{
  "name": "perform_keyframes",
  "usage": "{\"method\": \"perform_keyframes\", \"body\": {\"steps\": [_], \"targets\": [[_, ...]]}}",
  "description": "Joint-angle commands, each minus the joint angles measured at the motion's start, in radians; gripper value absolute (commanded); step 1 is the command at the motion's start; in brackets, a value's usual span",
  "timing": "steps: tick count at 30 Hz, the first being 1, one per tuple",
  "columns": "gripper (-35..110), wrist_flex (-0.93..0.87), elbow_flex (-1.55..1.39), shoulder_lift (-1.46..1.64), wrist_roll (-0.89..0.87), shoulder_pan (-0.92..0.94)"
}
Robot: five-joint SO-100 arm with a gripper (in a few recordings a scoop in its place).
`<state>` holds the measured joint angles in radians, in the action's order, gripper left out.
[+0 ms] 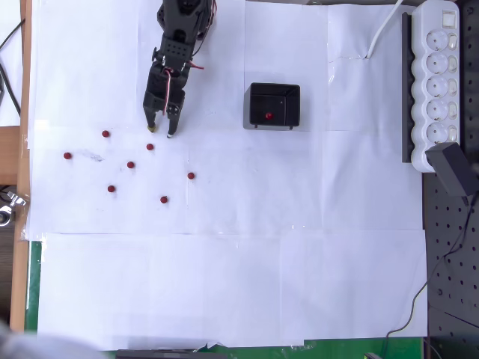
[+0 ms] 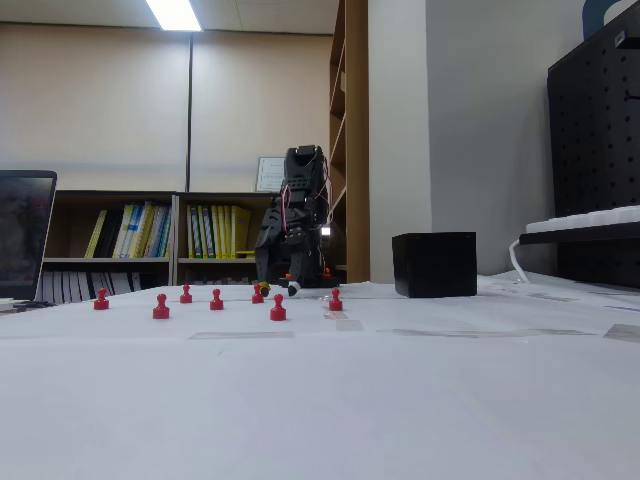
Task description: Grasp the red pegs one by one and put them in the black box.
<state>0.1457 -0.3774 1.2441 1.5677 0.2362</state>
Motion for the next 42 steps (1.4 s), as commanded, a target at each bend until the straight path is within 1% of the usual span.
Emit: {"method": "perform_keyframes", "body": {"steps": [1, 14, 25, 42], "targets": [[15, 0.103, -0.055, 0.063, -0.009, 0.008], [15, 0.224, -0.146, 0.221, 0.006, 0.037], [15, 0.224, -0.216, 0.284, 0.011, 0.054], [13, 0.23, -0.16, 0.281, -0.012, 0.04]]}}
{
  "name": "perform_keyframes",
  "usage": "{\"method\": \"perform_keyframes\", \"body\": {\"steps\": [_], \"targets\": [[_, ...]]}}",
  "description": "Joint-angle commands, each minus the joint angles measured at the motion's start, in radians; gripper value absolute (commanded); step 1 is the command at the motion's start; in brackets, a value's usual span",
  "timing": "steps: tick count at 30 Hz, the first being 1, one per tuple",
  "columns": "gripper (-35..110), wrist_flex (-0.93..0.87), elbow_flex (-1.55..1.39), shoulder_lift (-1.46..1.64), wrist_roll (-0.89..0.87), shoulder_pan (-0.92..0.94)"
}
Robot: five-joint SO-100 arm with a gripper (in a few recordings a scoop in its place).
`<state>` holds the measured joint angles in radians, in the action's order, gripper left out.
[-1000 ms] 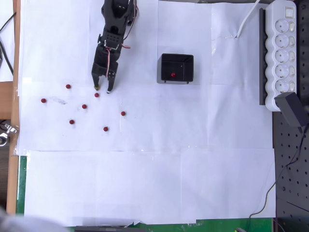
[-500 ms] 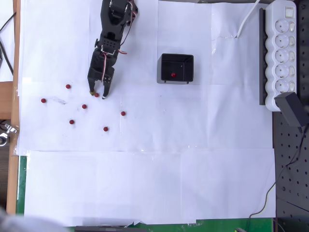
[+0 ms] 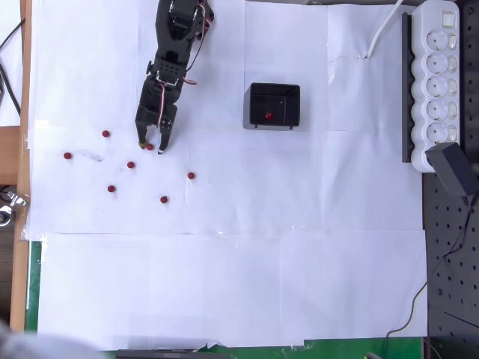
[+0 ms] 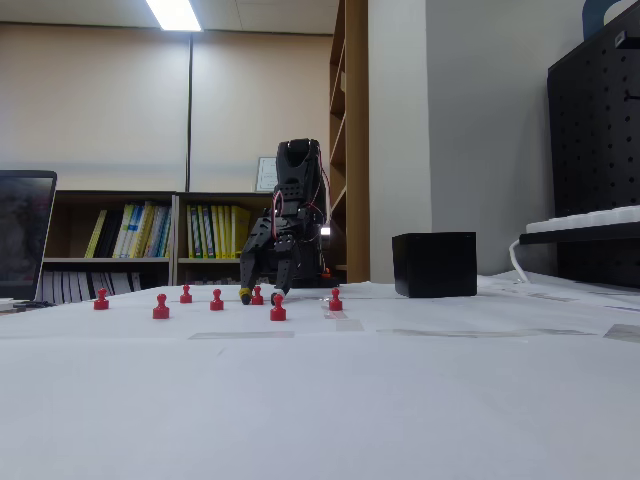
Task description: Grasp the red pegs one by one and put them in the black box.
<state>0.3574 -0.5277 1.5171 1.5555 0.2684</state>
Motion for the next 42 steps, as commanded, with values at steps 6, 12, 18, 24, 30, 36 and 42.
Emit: {"method": "perform_keyframes", "body": {"steps": [6, 12, 18, 24, 30, 36, 42], "targets": [[12, 0.032, -0.009, 0.009, -0.003, 0.011], [10, 0.044, -0.009, 0.011, -0.005, 0.012], [0, 0.052, -0.014, 0.002, 0.014, 0.018], [0, -0.175, -0.046, -0.143, 0.08, 0.023], [0, -0.996, -0.351, -0.399, 0.241, -0.034], [0, -1.801, -0.83, -0.459, 0.399, -0.213], [0, -2.16, -1.173, -0.399, 0.638, -0.522]]}}
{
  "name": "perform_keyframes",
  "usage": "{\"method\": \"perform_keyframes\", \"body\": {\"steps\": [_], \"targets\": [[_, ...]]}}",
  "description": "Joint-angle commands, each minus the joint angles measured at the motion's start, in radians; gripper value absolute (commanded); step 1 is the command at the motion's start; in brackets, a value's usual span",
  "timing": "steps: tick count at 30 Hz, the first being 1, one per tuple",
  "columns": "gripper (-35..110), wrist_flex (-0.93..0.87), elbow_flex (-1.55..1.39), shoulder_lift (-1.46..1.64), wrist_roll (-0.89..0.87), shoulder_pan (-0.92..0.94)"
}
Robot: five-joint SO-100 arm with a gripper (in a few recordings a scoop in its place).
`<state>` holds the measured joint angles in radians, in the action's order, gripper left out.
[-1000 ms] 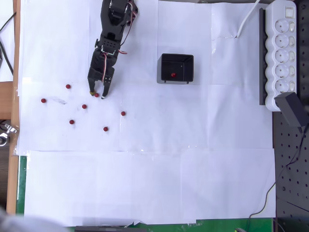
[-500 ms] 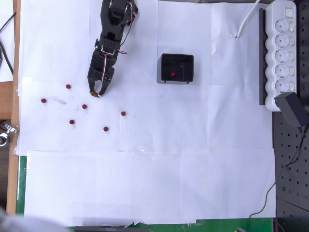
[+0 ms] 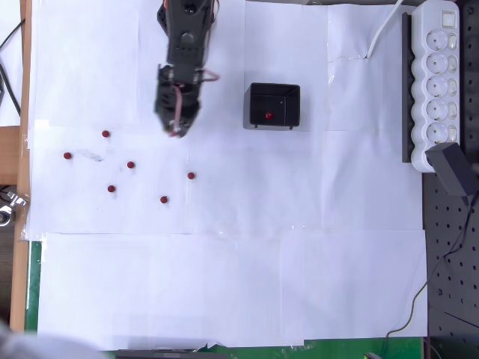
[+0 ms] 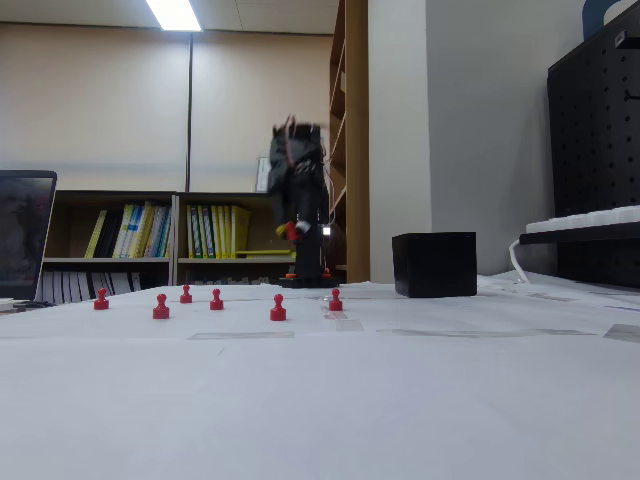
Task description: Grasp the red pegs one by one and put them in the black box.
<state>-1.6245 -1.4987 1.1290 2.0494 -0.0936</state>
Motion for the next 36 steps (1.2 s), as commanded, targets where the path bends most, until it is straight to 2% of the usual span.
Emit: {"method": "perform_keyframes", "body": {"steps": [1, 5, 8, 11, 19, 27, 33, 36], "targets": [[0, -0.178, -0.225, 0.009, 0.184, -0.207], [0, -0.158, -0.27, 0.097, 0.299, -0.402], [0, -0.069, -0.278, 0.206, 0.379, -0.505], [0, 0.055, -0.272, 0.33, 0.413, -0.572], [1, 0.252, -0.268, 0.492, 0.446, -0.657], [4, 0.196, -0.324, 0.52, 0.456, -0.712], [23, 0.117, -0.333, 0.469, 0.448, -0.695], [23, 0.074, -0.357, 0.374, 0.439, -0.646]]}}
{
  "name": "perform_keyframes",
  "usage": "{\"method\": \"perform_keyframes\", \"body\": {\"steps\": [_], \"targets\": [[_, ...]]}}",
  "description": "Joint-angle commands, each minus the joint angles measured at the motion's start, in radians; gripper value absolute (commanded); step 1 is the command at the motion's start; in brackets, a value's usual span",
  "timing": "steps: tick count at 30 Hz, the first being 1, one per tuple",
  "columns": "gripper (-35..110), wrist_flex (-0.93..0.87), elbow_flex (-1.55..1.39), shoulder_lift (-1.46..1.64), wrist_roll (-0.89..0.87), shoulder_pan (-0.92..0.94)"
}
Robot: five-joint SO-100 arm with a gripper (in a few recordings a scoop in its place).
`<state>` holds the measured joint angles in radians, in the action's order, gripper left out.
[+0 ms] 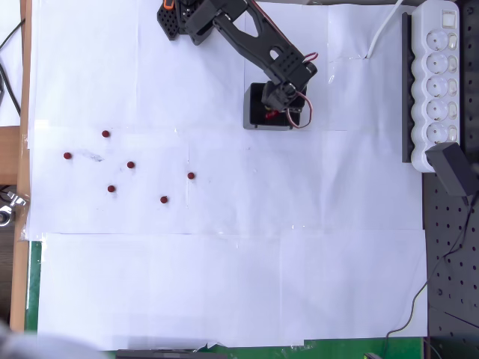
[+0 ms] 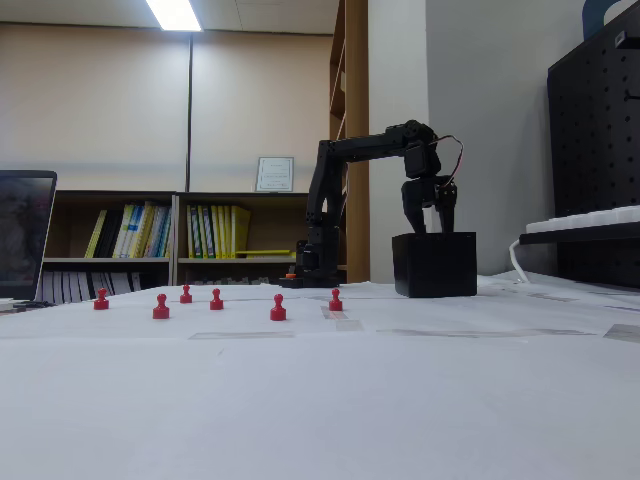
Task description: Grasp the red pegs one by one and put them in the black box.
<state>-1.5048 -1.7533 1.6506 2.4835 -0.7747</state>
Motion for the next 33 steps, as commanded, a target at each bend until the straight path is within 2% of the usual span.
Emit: {"method": "perform_keyframes", "body": {"steps": [1, 7, 12, 19, 26, 28, 33], "targets": [[23, -0.055, -0.109, -0.195, -0.003, 0.061], [23, -0.037, -0.117, -0.48, -0.114, 0.337], [23, 0.063, 0.242, -0.649, -0.359, 0.618], [23, 0.604, 0.893, -0.767, -0.739, 1.043], [23, 1.287, 1.305, -0.675, -0.871, 1.261], [23, 1.402, 1.35, -0.627, -0.882, 1.292], [23, 1.514, 1.355, -0.525, -0.881, 1.316]]}}
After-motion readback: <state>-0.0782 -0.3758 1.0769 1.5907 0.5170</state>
